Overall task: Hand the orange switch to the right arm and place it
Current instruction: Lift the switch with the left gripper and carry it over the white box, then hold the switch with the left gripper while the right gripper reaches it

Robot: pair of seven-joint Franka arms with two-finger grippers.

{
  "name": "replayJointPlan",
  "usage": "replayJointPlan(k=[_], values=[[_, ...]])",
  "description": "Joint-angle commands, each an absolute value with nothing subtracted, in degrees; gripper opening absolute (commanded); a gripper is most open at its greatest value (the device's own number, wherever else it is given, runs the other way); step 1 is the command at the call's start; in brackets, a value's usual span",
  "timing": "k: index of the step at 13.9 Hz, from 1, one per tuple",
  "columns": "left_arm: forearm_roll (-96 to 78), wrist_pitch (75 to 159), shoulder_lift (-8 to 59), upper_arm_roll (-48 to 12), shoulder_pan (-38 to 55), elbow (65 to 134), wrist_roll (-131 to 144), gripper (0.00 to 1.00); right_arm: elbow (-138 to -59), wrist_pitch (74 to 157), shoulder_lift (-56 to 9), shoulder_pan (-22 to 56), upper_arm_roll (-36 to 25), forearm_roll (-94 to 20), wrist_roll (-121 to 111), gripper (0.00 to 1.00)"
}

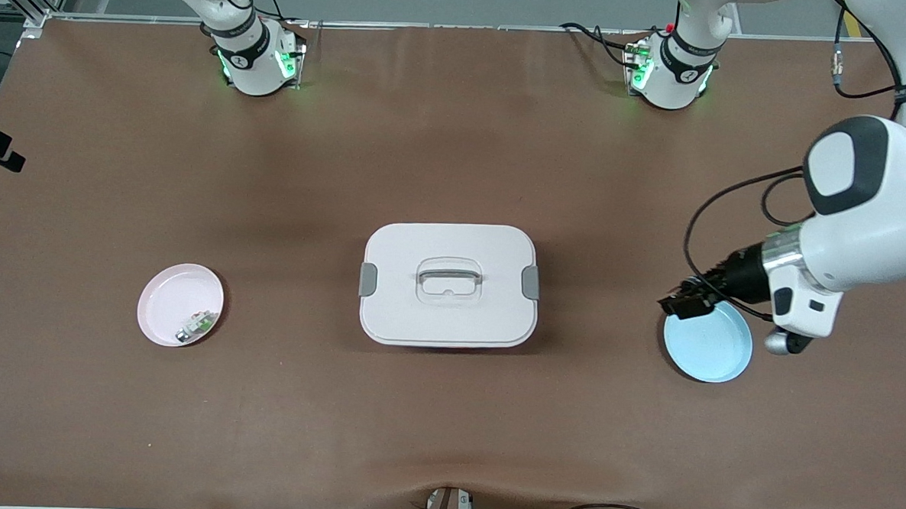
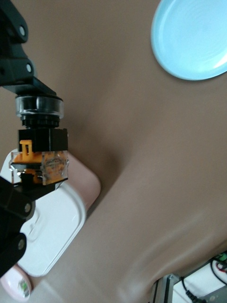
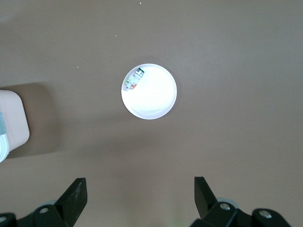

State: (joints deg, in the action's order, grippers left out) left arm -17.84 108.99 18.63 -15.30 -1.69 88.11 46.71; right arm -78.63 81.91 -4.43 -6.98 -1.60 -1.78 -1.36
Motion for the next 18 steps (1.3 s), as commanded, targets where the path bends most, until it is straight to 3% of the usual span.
replayJointPlan(k=[1, 5, 9, 18], values=[[-18.7, 108.1, 18.8, -20.5, -1.9, 86.1, 56.1, 0.32, -79.5, 82.0, -3.7, -9.7, -1.1, -3.7, -1.1, 1.0], [-18.5, 109.2, 19.8, -27.9, -0.5, 84.2, 69.4, 0.32, -79.1, 81.7, -4.0, -12.1, -1.1, -6.8, -0.9, 1.0], [-18.5, 115.0, 20.2, -28.3, 6.3, 82.1, 80.0, 0.32, -79.0, 81.6, -4.0, -13.4, -1.1, -11.1, -0.9, 1.0], [-18.3, 141.0, 27.3, -28.0, 20.7, 80.9, 107.6, 0.32, -79.9, 77.8, -5.1, -13.2, -0.7, -19.4, -1.0, 1.0]])
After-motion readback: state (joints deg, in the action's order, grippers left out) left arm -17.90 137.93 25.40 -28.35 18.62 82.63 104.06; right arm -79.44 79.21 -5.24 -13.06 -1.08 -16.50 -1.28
